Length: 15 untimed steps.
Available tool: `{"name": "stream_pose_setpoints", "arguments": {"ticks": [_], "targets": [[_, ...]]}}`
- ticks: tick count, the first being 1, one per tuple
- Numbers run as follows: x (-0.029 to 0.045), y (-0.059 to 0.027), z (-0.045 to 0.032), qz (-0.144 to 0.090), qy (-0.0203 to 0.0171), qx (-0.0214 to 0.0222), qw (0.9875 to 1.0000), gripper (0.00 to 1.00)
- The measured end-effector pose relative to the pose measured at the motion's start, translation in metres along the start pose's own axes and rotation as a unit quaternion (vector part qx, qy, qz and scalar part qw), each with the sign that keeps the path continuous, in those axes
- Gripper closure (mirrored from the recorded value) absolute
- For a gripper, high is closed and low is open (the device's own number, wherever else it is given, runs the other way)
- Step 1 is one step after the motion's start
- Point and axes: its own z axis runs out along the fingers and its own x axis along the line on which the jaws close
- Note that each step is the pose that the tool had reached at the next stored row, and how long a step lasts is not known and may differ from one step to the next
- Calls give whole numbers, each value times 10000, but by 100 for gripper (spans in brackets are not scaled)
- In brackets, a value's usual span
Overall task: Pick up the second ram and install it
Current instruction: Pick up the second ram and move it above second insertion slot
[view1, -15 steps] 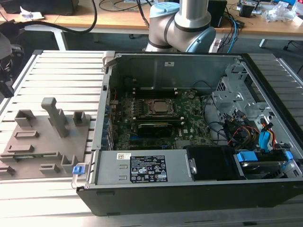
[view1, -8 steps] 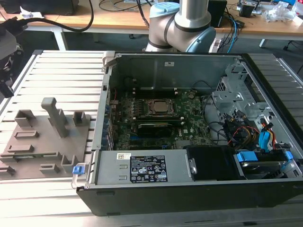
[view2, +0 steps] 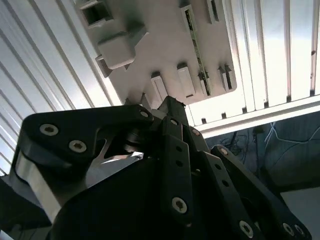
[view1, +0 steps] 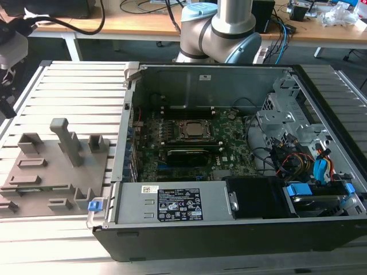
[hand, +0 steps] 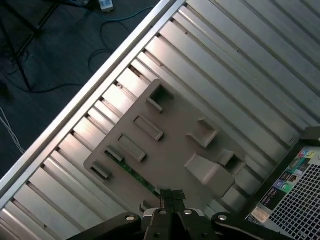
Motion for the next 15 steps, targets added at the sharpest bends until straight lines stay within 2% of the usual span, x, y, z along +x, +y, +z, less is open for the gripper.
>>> {"name": "stream_pose_setpoints", "arguments": {"ticks": [2,5,7,9,11,13,15], "targets": [[0,0,0,-241,10,-6,9997,89],[0,0,0,-393,16,-9,9992,89],[0,0,0,-572,23,-14,9984,89],[0,0,0,-783,31,-19,9969,89],[0,0,0,-1032,41,-25,9946,89],[0,0,0,-1116,44,-27,9937,89],[0,0,0,-1294,51,-31,9916,89]]}}
